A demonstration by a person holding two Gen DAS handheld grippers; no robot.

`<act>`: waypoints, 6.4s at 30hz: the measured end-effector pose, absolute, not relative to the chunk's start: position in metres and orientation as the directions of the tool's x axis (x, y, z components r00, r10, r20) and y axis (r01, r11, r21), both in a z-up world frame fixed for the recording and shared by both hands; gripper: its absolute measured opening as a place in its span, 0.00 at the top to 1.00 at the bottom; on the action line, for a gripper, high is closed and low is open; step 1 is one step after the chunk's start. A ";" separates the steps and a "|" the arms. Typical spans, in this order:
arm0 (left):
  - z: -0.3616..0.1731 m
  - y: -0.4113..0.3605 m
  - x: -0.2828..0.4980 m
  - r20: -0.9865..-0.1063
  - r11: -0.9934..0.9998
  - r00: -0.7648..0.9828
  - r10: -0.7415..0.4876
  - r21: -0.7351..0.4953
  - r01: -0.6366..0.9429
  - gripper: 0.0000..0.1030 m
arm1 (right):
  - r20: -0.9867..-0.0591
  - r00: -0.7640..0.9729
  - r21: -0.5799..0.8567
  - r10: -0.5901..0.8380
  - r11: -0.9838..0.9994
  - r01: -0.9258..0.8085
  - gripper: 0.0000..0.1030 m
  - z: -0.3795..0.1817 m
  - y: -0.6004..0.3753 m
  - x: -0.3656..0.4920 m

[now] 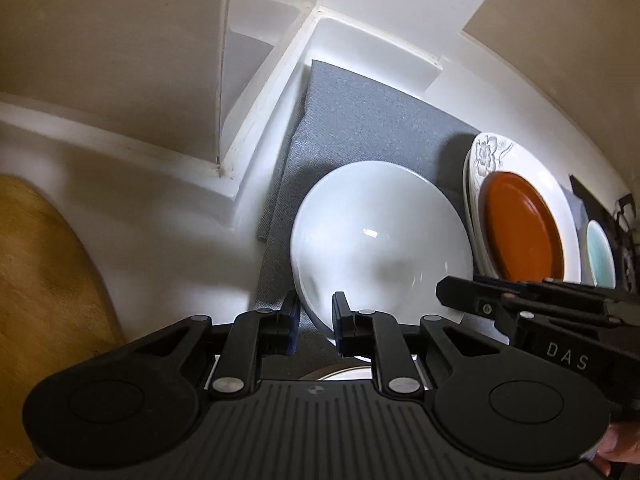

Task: Organize plates and bowls

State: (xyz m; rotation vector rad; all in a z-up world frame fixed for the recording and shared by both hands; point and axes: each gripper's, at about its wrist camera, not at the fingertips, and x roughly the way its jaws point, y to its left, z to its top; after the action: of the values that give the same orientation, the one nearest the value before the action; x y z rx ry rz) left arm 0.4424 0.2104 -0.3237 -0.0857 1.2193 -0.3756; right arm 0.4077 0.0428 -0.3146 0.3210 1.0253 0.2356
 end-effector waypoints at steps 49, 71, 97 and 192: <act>-0.254 -0.126 0.391 -0.917 0.649 0.112 -0.384 -0.181 0.739 0.78 | -0.625 0.781 0.557 -0.004 0.698 0.450 0.83 -0.280 -0.264 0.243; -0.301 -0.167 0.399 -0.968 0.682 0.093 -0.233 -0.095 0.725 0.79 | -0.709 0.704 0.440 -0.042 0.754 0.488 0.86 -0.328 -0.265 0.271; -0.311 -0.152 0.415 -0.953 0.701 0.071 -0.294 -0.165 0.694 0.76 | -0.687 0.725 0.451 -0.052 0.751 0.482 0.63 -0.323 -0.271 0.256; -0.281 0.263 0.358 -0.959 0.975 0.188 -0.213 -0.196 0.103 0.72 | -0.758 0.376 0.530 0.532 0.840 -0.120 0.66 -0.313 0.029 0.341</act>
State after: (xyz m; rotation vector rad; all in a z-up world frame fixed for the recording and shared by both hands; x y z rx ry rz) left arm 0.3578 0.2630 -0.2810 -0.0950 1.3644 -0.2226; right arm 0.3405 0.0291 -0.3134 0.4235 1.1140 0.4337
